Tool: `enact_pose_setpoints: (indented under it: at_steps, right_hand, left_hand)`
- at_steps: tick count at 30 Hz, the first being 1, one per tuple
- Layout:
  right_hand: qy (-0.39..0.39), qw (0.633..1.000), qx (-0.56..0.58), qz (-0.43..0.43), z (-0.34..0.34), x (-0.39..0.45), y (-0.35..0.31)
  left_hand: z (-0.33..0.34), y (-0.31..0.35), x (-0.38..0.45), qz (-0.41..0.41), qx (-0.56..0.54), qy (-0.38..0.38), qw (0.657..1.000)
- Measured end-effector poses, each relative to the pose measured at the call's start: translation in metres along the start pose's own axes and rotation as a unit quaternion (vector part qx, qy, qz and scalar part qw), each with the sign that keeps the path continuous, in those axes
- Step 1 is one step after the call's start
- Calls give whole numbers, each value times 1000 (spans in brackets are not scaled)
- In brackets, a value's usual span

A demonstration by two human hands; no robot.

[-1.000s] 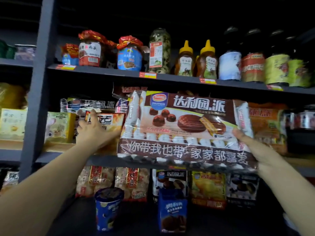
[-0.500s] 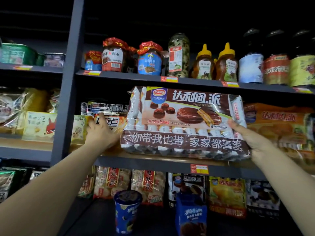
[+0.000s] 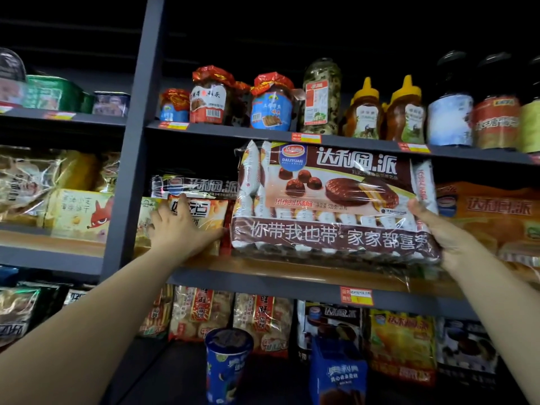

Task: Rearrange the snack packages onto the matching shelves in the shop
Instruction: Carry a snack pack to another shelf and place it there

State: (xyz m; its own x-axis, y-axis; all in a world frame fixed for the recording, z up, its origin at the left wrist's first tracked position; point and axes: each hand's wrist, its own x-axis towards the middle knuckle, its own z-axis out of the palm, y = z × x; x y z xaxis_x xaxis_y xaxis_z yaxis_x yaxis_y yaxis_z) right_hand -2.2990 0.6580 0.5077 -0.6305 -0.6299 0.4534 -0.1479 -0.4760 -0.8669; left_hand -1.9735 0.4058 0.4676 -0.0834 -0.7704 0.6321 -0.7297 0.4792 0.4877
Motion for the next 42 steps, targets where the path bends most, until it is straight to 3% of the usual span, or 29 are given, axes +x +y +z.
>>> enact_pose_setpoints:
  at_steps: [4,8,9,11,13,15,18,25,31,38,42]
  right_hand:
    - [1,1000,0,-3,4,-3,-1]
    - [-12,1000,-1,3,7,-8,-5]
    - [-15,1000,-1,6,6,-7,-5]
    - [-14,1000,-6,11,4,-6,-6]
    - [-20,1000,-7,6,3,-6,-8]
    - [-19,1000,-23,3,0,-3,-6]
    - [-21,999,-43,-17,-3,1,-2]
    - [-17,997,-70,-34,-8,16,2]
    - [-15,997,-74,-26,-10,21,7]
    - [-1,972,-229,-48,-17,11,-2]
    - [41,935,-349,-42,-22,6,-1]
  left_hand:
    - [1,-1,-1,1,-21,-5,1000]
    - [-3,9,-17,125,-118,155,973]
    - [-7,18,-25,154,-170,160,960]
    - [-10,38,-42,178,-248,85,948]
    - [-8,53,-50,146,-331,-10,932]
    - [-7,58,-49,98,-445,-102,884]
    - [-6,57,-35,93,-491,-146,854]
    - [8,57,-16,73,-491,-180,849]
    - [21,61,-13,82,-495,-157,851]
    - [11,54,-11,118,-355,-165,912]
    - [9,50,-13,122,-339,-155,920]
